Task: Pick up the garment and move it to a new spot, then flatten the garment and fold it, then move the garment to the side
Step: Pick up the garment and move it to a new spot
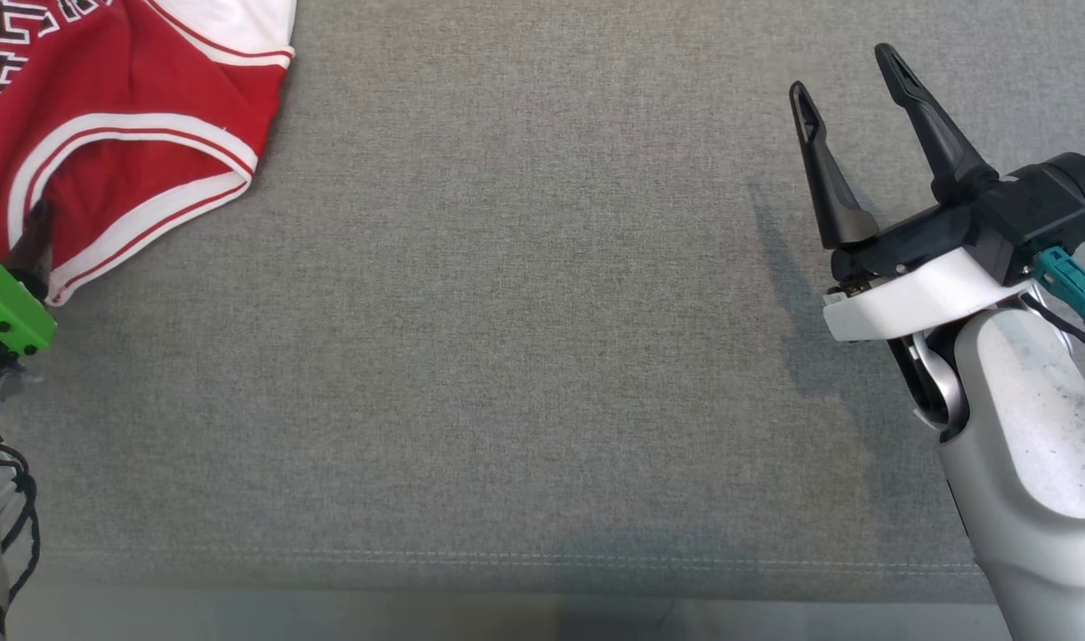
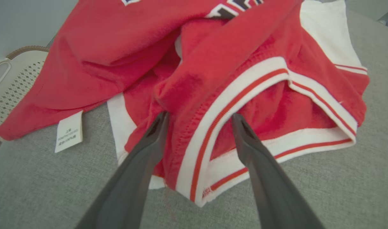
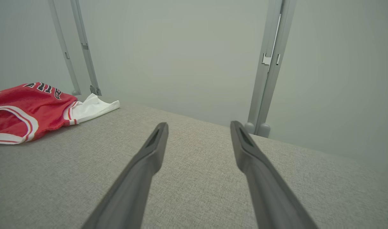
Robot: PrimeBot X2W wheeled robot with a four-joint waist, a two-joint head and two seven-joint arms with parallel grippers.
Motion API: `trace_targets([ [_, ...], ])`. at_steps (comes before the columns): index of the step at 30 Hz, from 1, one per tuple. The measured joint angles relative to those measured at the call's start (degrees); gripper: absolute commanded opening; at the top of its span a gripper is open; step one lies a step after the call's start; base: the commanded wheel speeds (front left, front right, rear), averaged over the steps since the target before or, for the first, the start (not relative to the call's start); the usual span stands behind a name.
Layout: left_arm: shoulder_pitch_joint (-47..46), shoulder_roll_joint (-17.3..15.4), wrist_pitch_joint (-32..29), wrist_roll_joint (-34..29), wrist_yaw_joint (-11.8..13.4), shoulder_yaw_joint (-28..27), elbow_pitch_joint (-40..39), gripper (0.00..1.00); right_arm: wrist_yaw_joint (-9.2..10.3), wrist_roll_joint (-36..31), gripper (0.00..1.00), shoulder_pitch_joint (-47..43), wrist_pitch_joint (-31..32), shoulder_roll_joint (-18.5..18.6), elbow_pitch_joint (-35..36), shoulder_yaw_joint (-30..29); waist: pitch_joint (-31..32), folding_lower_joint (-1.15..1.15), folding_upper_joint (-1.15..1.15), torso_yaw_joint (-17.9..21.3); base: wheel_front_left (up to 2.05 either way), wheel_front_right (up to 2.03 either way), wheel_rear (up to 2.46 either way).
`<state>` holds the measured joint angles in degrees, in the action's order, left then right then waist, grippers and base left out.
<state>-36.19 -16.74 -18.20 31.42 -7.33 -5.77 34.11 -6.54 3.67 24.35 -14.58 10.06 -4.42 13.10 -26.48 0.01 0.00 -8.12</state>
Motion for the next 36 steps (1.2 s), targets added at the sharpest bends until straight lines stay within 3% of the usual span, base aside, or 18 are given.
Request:
trace_targets([
  [11, -3.0, -1.2, -0.4, 0.1, 0.0, -0.6, 2.4, 1.00, -0.01, 0.0, 1.00, 1.1, 0.0, -0.4, -0.3, -0.3, -1.3, 0.00, 0.00, 1.6, 0.00, 0.00, 0.00],
  [12, -3.1, -1.2, -0.4, 0.2, 0.0, -0.6, 2.6, 0.52, -0.01, 0.0, 1.00, 1.1, 0.0, -0.5, -0.4, -0.3, -1.3, 0.00, 0.00, 1.6, 0.00, 0.00, 0.00],
  [15, -3.5, -1.2, -0.4, 0.2, -0.1, -0.2, 3.3, 0.18, -0.02, 0.3, 1.00, 1.0, 0.0, -0.7, -0.6, -0.4, -1.1, 0.00, 0.00, 1.7, 0.00, 0.00, 0.00],
  [16, -3.7, -1.2, -0.4, 0.2, -0.1, -0.1, 3.5, 0.00, -0.02, 0.3, 1.00, 1.0, 0.0, -0.7, -0.6, -0.5, -1.1, 0.00, 0.00, 1.7, 0.00, 0.00, 0.00],
  [27, -5.6, -1.5, 1.1, 2.1, -0.1, 0.4, 2.4, 0.00, -0.19, 0.4, 1.00, 1.1, 0.0, -1.2, -0.7, -1.3, -0.5, -0.01, 0.00, 1.7, 0.00, 0.00, 0.00],
  [36, -6.3, -1.4, 2.1, 2.5, -0.1, 6.2, -2.1, 0.00, -0.19, 0.4, 1.00, 0.9, 0.0, -1.8, -1.5, -2.0, 1.4, -0.01, 0.00, 1.4, 0.00, 0.00, 0.00],
])
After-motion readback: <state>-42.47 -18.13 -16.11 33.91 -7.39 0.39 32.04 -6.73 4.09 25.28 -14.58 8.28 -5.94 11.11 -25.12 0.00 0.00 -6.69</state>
